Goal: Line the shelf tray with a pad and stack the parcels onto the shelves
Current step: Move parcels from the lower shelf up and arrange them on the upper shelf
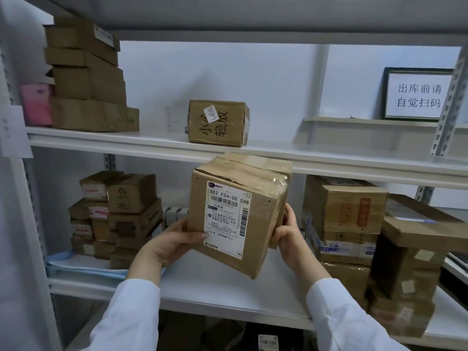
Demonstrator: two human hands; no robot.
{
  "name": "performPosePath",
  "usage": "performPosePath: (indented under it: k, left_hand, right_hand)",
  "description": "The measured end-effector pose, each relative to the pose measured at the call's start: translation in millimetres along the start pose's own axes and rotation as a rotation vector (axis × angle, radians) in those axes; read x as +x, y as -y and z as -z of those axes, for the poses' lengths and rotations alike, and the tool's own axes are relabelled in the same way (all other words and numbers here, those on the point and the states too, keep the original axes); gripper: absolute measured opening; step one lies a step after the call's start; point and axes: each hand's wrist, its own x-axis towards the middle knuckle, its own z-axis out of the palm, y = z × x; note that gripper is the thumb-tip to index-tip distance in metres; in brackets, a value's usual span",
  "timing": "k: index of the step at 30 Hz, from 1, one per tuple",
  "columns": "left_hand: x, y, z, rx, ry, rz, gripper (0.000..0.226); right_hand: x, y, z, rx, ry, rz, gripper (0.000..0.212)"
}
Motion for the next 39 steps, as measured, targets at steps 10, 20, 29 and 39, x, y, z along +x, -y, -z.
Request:
performPosePath:
  k: [10, 20, 29, 39]
  left_hand:
    - [11.4, -9.7, -2.2, -0.167, -0.006, -0.191, 0.036]
    - [20.8, -64.8, -17.4, -0.166, -0.095, -0.354, 0.053]
    - [41.7, -121.8, -27.4, -0.227, -0.187, -0.530, 0.098]
    - [47.0, -182.8, -32.9, -0.330, -0.249, -0.474, 0.017]
  right_hand:
    - [5.6, 36.5, -5.4, -0.003, 0.058, 0.145, 0.093]
    - [16.0, 80.3, -38.6, -0.007, 0.022, 0.389, 0.085]
    - [35.9, 117.1, -71.1, 0.074, -0.055, 0.467, 0.066]
    - [61.5, 154.7, -103.2, 0.078, -0.167, 0.503, 0.058]
